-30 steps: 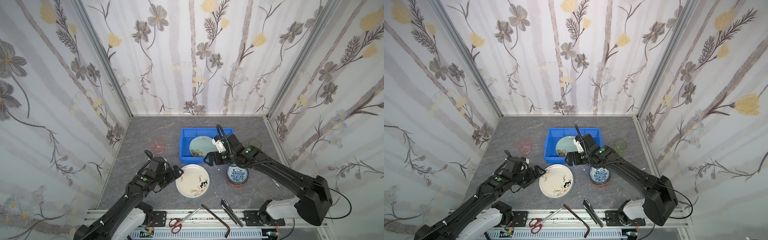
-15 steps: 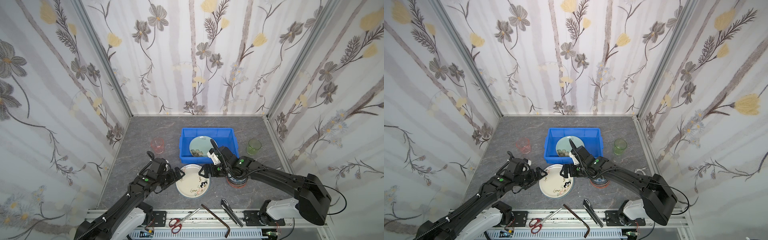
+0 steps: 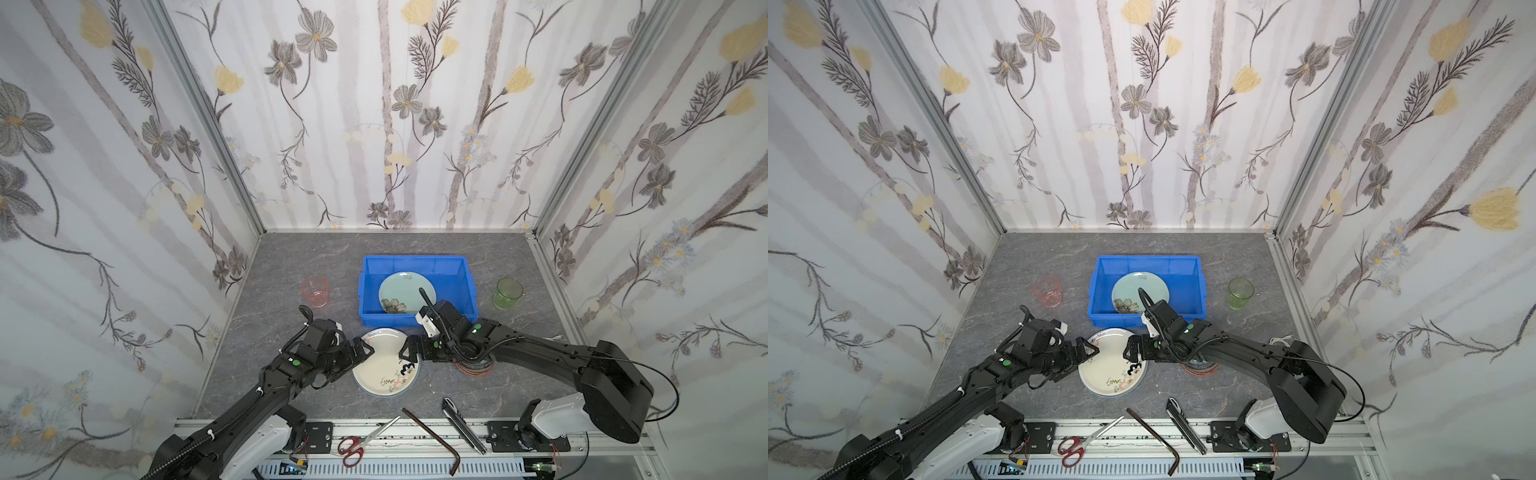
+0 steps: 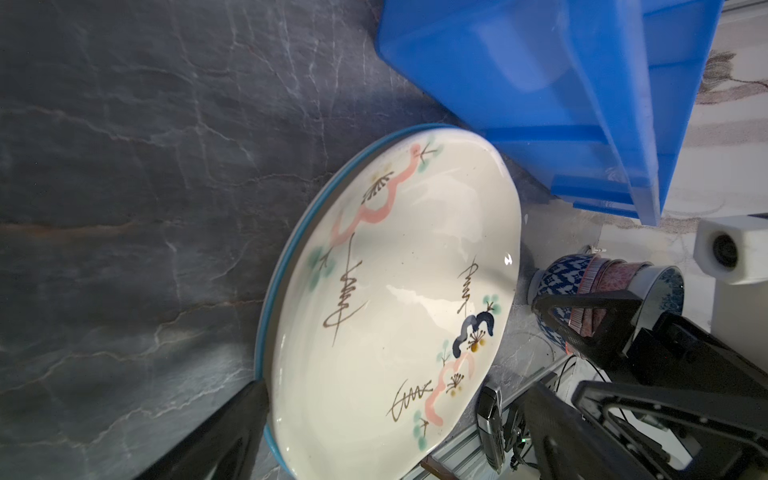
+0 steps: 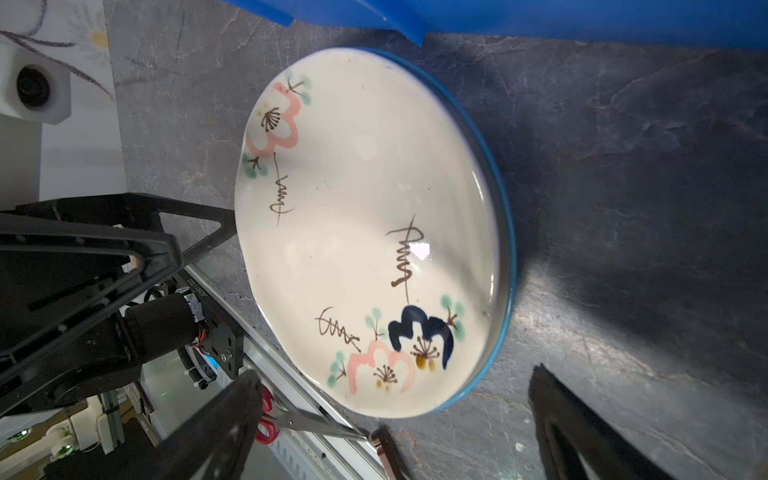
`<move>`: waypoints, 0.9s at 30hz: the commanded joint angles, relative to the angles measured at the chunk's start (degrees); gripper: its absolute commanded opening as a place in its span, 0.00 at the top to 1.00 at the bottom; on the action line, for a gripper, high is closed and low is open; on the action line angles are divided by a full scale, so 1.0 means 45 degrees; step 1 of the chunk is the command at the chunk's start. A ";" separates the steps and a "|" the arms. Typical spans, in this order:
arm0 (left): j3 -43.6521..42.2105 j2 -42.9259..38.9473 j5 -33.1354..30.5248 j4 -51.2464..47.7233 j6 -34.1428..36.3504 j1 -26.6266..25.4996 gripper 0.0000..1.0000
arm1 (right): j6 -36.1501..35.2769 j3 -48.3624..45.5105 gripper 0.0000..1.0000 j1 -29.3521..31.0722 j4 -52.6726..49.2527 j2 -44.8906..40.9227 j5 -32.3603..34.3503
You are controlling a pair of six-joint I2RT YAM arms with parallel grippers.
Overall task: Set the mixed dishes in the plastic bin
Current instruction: 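Move the right gripper to the white flower plate while left gripper approaches it, then pinch the white flower plate rim with right gripper while left gripper braces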
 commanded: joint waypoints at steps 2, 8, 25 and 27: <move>-0.0061 0.0192 -0.0056 0.0491 -0.0073 -0.0060 0.01 | 0.0170 -0.0011 0.01 0.0017 0.0957 0.0523 -0.0216; -0.0077 0.0336 -0.0114 0.0608 -0.0012 -0.0118 0.01 | 0.0185 0.0034 0.02 0.0042 0.1159 0.0741 -0.0345; -0.0189 0.0468 -0.0036 0.0960 0.0089 -0.0138 0.03 | 0.0205 0.0233 0.03 0.0182 0.1497 0.1057 -0.0682; -0.0196 0.0502 0.0003 0.1018 0.0089 -0.0143 0.03 | 0.0215 0.0234 0.03 0.0193 0.1512 0.1072 -0.0718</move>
